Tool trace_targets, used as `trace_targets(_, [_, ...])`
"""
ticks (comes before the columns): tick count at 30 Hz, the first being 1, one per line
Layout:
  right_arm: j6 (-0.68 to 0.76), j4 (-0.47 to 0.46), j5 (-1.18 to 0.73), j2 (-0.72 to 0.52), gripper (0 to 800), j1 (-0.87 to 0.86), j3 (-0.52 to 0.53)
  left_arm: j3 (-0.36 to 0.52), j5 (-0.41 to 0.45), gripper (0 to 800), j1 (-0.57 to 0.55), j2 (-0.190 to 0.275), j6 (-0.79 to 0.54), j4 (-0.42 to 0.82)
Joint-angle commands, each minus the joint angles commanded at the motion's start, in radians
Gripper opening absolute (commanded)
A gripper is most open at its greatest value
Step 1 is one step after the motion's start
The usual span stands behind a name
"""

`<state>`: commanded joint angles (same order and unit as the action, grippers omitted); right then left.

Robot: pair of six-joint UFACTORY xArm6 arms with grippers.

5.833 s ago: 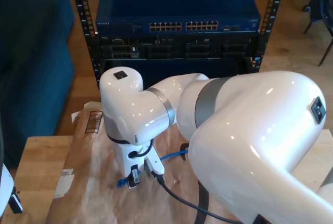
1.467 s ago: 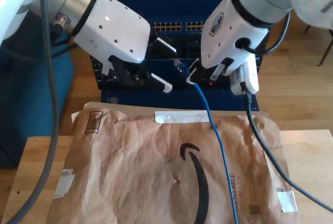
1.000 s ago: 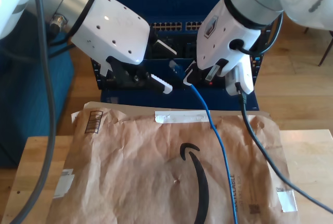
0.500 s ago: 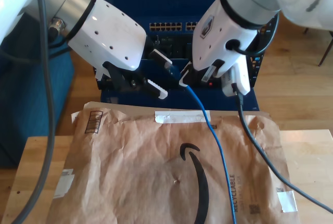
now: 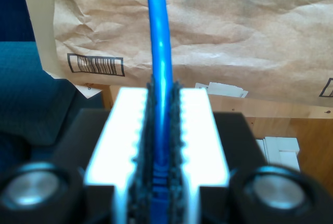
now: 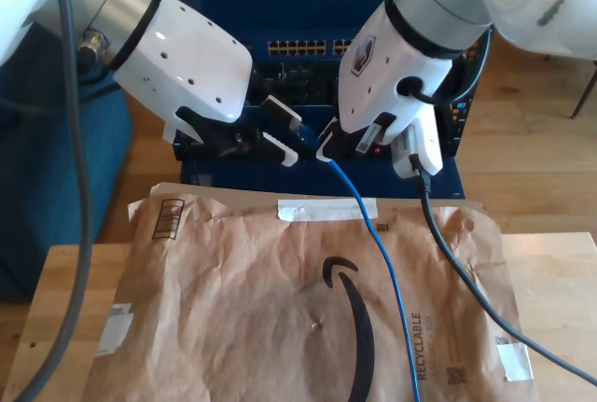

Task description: Grab the cable and plug it in

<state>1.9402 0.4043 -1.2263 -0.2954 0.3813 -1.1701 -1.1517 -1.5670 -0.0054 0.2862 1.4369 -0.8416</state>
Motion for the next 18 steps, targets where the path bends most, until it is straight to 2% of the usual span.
trace_targets(4, [0.0, 0.0, -0.002, 0.0, 2, 0.0, 0.002, 0.0, 0.006, 390, 0.0, 0.0, 0.0, -0.002])
trace_targets(12, [0.0, 0.0, -0.008, 0.0, 2, 0.003, 0.002, 0.002, 0.014, 313, 0.0, 0.0, 0.0, -0.003])
trace_targets(18, [-0.002, 0.002, -0.008, 0.0, 2, 0.005, 0.0, 0.003, 0.014, 298, 0.0, -0.003, 0.0, -0.005])
